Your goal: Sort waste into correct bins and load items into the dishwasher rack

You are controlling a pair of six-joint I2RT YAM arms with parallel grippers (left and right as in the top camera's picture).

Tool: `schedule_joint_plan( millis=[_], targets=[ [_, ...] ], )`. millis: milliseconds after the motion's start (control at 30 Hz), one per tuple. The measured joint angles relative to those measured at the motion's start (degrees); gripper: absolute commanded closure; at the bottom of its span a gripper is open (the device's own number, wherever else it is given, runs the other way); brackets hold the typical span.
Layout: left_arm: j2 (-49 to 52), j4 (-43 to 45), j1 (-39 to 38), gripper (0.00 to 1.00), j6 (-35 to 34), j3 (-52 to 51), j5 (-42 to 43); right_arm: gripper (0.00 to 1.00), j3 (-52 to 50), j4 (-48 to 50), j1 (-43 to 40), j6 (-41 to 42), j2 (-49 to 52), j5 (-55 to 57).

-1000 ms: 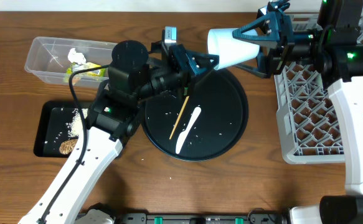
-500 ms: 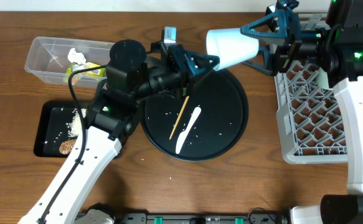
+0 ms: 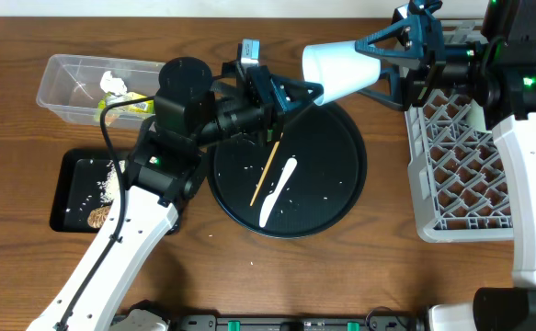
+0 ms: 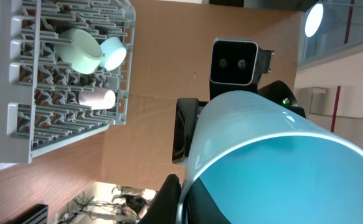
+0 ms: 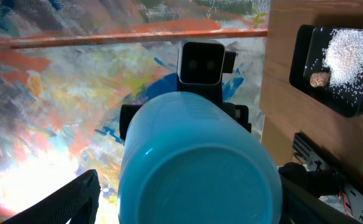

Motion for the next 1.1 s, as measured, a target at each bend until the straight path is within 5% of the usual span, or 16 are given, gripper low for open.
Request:
schedule_joint_plan(
  millis=[367,733,1100],
  targets=[
    [0.0,1.1,0.1,0.94,-0.5,0.0,3.3,0.22,0.0,1.3,0.0,-0.2,0.0,0.0],
    [0.0,1.9,0.1,0.93,-1.3,0.0,5.8,0.33,0.0,1.5,-0.3,-1.3,0.0,0.0],
    [0.0,1.9,2.8,0.94,-1.4,0.0,8.3,0.27,0.0,1.5,-0.3,-1.4,0.0,-0.8]
  ],
)
